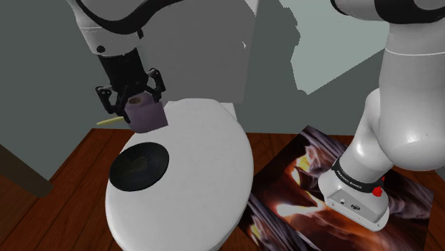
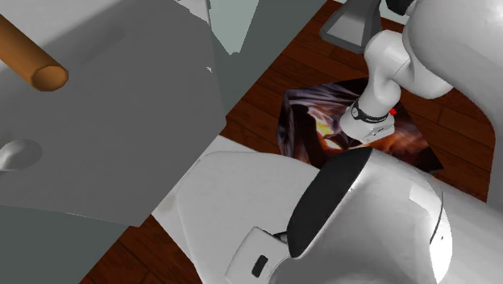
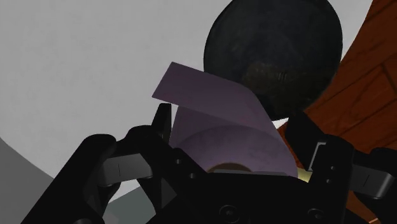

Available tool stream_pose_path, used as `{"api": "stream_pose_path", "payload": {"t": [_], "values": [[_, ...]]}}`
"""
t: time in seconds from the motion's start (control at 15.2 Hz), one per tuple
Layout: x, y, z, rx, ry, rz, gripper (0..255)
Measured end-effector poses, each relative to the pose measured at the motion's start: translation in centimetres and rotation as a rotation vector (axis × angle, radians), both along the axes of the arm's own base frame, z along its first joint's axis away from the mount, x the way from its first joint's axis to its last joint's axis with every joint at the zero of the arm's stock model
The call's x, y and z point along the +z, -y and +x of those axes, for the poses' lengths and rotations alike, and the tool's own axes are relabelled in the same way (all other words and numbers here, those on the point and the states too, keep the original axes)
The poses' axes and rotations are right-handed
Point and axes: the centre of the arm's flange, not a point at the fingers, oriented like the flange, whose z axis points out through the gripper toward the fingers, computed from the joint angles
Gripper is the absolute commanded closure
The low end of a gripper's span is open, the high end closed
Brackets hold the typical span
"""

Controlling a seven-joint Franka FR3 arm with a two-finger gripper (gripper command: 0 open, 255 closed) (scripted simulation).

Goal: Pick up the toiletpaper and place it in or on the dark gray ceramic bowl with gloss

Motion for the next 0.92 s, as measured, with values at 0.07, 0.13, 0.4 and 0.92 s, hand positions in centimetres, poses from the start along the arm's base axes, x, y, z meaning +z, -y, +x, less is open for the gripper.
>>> {"api": "stream_pose_path", "payload": {"t": [0.07,0.13,0.4,0.92], "values": [[0.2,-1.2,-1.0,0.000,0.000,0.000,255],[0.1,-2.3,-1.6,0.001,0.000,0.000,255],[0.1,-6.8,-4.4,0.001,0.000,0.000,255],[-3.8,-7.4,-4.9,-0.001,0.000,-0.001,255]]}}
